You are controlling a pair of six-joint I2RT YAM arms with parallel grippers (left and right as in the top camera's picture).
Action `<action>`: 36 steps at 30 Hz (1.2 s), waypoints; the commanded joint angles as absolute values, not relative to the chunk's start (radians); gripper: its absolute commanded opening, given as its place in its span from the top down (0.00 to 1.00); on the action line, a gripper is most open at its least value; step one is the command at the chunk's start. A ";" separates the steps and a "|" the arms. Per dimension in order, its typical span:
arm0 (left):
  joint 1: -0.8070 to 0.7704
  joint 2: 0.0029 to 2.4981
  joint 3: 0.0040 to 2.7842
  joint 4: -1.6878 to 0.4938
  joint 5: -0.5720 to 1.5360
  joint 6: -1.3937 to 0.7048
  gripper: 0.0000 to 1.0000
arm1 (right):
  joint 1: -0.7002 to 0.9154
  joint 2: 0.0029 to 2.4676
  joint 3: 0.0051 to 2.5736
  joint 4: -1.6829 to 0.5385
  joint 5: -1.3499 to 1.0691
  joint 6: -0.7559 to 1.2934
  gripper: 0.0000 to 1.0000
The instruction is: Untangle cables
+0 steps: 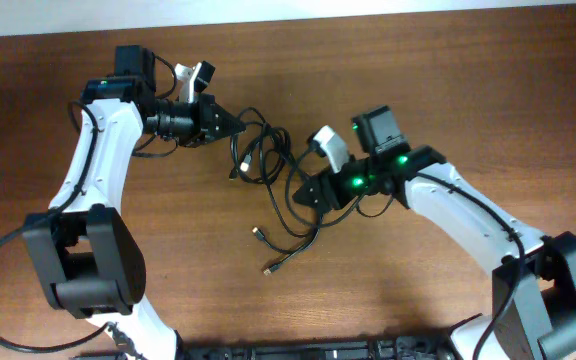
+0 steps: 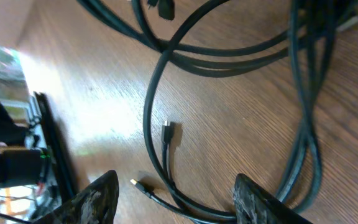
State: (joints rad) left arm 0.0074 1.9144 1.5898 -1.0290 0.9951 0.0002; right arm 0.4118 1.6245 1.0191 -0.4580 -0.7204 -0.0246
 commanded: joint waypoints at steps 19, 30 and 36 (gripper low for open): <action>0.009 1.881 1.608 -1.033 0.833 0.019 1.00 | 0.440 1.729 1.022 -0.370 -0.742 0.086 0.96; 0.009 1.881 1.608 -1.035 0.620 -0.007 1.00 | -0.160 1.679 1.021 -0.552 -0.759 0.152 0.96; 0.002 1.881 1.608 -1.041 0.625 -0.010 1.00 | -0.253 1.679 1.021 -0.609 -0.760 0.152 0.67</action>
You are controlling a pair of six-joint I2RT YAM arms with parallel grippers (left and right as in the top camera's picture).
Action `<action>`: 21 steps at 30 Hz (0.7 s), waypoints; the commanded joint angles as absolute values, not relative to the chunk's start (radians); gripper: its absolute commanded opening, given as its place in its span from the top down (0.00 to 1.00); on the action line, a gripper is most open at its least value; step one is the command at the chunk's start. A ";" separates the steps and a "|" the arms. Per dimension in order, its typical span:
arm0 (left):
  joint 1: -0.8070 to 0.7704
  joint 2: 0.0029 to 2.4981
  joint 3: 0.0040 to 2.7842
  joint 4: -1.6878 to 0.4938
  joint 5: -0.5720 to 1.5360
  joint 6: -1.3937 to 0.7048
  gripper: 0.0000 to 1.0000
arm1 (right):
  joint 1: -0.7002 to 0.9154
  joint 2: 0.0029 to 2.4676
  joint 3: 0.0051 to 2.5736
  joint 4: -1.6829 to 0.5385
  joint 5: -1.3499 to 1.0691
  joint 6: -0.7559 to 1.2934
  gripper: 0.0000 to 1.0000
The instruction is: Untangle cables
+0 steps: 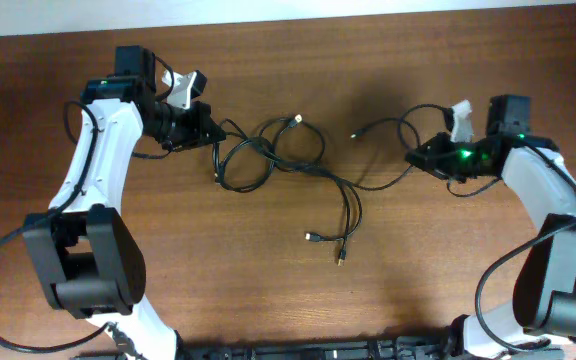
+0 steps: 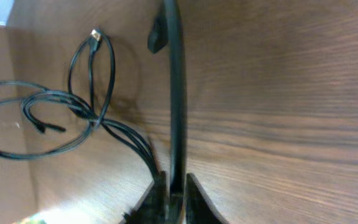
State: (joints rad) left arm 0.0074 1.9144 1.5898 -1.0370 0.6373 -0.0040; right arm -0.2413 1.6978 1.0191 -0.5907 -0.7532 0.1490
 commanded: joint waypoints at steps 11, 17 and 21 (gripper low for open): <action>0.002 1.880 1.608 -1.038 0.832 0.145 1.00 | -0.147 1.679 1.021 -0.605 -0.752 0.147 0.37; 0.002 1.870 1.608 -1.041 0.751 0.156 1.00 | -0.149 1.674 1.120 -0.678 -0.748 0.121 0.49; 0.002 1.824 1.609 -1.003 0.771 0.212 1.00 | -0.117 1.670 1.232 -0.796 -0.718 0.053 0.48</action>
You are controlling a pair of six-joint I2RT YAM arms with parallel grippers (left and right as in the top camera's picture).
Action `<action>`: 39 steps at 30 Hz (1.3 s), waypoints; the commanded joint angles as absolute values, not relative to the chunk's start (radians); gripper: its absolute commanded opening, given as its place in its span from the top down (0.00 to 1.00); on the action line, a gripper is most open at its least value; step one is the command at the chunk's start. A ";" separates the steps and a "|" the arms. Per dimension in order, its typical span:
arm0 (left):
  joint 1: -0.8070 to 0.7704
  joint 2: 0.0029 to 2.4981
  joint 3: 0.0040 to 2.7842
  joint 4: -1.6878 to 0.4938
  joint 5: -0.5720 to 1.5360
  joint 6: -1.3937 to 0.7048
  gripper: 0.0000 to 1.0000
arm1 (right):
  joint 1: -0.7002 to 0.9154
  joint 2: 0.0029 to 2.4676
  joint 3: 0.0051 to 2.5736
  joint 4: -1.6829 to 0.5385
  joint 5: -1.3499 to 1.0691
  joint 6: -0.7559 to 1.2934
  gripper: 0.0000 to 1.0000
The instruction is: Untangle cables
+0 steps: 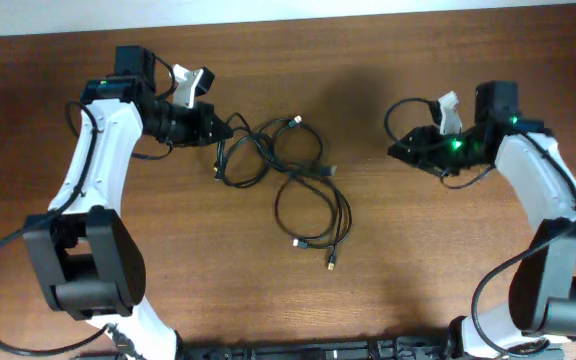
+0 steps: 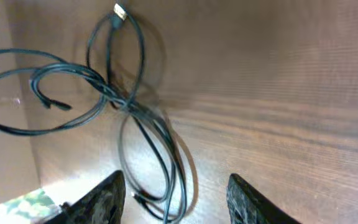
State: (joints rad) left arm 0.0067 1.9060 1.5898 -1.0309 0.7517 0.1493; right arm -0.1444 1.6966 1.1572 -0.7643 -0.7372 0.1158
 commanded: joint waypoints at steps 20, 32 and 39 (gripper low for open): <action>0.002 1.705 1.609 -0.760 1.497 0.215 1.00 | 0.145 1.674 1.263 -0.604 -0.611 0.286 0.35; 0.002 1.705 1.609 -0.842 1.153 0.215 1.00 | 0.144 1.749 1.256 -0.630 -0.543 0.286 0.34; 0.002 1.705 1.608 -0.960 0.630 0.181 1.00 | 0.144 1.750 1.255 -0.696 -0.434 0.286 0.34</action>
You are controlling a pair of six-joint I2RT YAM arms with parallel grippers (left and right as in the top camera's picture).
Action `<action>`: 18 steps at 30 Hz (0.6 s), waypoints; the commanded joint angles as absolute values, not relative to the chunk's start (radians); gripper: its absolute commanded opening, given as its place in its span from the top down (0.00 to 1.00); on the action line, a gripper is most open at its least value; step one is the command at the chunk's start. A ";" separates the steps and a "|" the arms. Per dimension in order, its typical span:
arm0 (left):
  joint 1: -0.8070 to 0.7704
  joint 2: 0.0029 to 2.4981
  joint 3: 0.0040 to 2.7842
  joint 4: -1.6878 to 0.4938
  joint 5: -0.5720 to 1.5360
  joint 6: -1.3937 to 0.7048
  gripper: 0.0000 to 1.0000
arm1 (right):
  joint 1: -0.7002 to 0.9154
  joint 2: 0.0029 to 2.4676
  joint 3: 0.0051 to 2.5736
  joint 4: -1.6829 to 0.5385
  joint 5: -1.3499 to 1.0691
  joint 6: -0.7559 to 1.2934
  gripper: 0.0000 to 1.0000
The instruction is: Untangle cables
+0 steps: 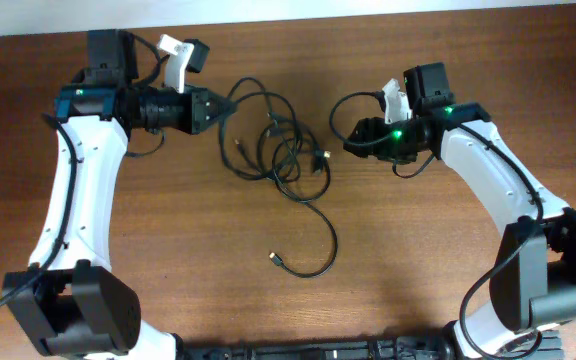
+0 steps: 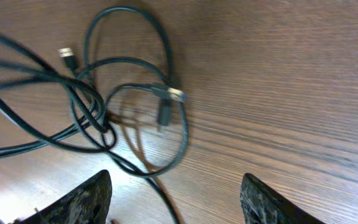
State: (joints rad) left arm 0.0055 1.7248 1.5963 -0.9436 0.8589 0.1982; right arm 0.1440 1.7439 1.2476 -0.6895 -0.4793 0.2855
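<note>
Several thin black cables [image 1: 278, 150] lie knotted at the table's middle, and one strand trails down to a plug [image 1: 275, 258]. In the right wrist view the tangle [image 2: 98, 112] fills the upper left, with a silver-tipped plug [image 2: 174, 94] on its near loop. My left gripper [image 1: 222, 106] is at the tangle's upper left, its fingers together on a cable end that leads into the knot. My right gripper [image 1: 352, 142] hovers just right of the tangle. Its fingers [image 2: 79, 199] are spread wide and the right gripper [image 2: 176, 202] holds nothing.
The brown wooden table [image 1: 448, 260] carries only the cables. Its far edge [image 1: 368, 12] meets a white wall. Each arm has its own black lead looping beside its wrist.
My right gripper, still open, has moved left to the tangle's edge. My left gripper has moved up and back. The lower loops have spread into one long strand towards the table's front.
My right gripper first stood open low over the knot at the centre. It was then shut on one cable, stretched far to the right. Later it was open and that cable lay back at the middle. Now it hovers open beside the tangle, while the left keeps its cable.
</note>
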 commanded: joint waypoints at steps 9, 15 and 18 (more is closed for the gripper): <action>-0.019 1.705 1.608 -0.892 1.129 0.218 1.00 | 0.145 1.750 1.255 -0.700 -0.768 0.062 0.28; -0.017 1.705 1.608 -0.598 1.425 0.007 1.00 | 0.145 1.750 1.255 -0.683 -0.804 0.052 0.26; -0.020 1.705 1.608 -0.524 1.417 -0.049 1.00 | 0.145 1.750 1.255 -0.645 -0.934 -0.030 0.26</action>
